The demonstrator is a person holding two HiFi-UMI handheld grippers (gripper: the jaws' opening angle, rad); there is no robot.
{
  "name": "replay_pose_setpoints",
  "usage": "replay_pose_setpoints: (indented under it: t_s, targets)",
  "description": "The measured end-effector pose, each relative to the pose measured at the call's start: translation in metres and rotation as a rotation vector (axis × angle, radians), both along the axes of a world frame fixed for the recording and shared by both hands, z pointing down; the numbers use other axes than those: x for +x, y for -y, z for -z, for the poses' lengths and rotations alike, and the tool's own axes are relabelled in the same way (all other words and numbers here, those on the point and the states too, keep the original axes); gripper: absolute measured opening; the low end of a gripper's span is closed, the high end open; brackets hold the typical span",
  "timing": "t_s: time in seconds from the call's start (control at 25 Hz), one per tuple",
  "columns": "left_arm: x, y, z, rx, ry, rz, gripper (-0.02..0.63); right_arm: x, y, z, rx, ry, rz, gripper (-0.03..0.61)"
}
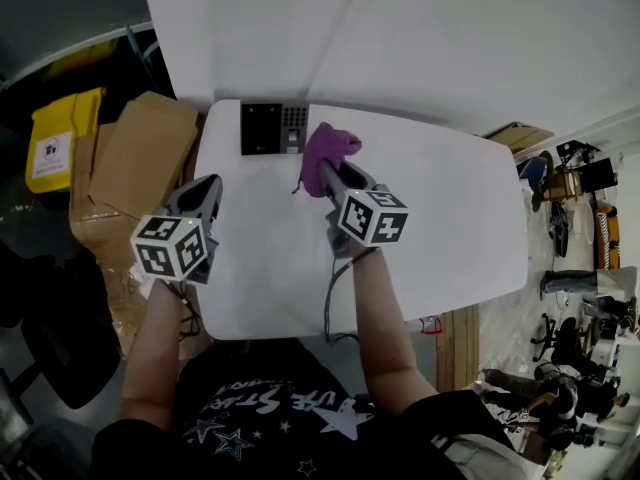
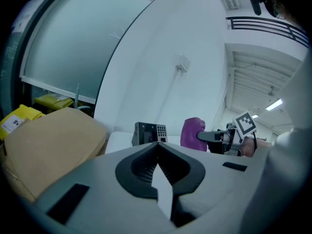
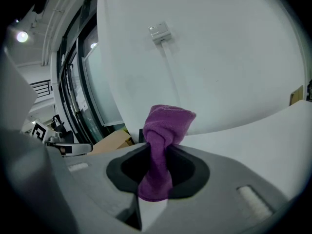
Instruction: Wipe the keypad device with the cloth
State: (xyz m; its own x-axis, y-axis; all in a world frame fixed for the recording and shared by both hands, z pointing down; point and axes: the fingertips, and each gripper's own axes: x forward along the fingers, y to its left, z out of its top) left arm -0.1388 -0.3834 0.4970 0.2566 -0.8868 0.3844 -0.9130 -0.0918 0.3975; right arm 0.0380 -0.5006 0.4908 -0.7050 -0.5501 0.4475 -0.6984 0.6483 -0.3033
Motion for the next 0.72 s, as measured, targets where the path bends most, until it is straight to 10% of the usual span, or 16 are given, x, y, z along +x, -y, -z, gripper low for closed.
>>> replay_pose_setpoints:
  t_s: [0.72]
  targets:
    - [0.001, -0.114, 0.037, 0.080, -0.022, -0.173, 0.007, -0.022, -0.162, 0.041, 0.058, 0.022, -0.078, 0.092]
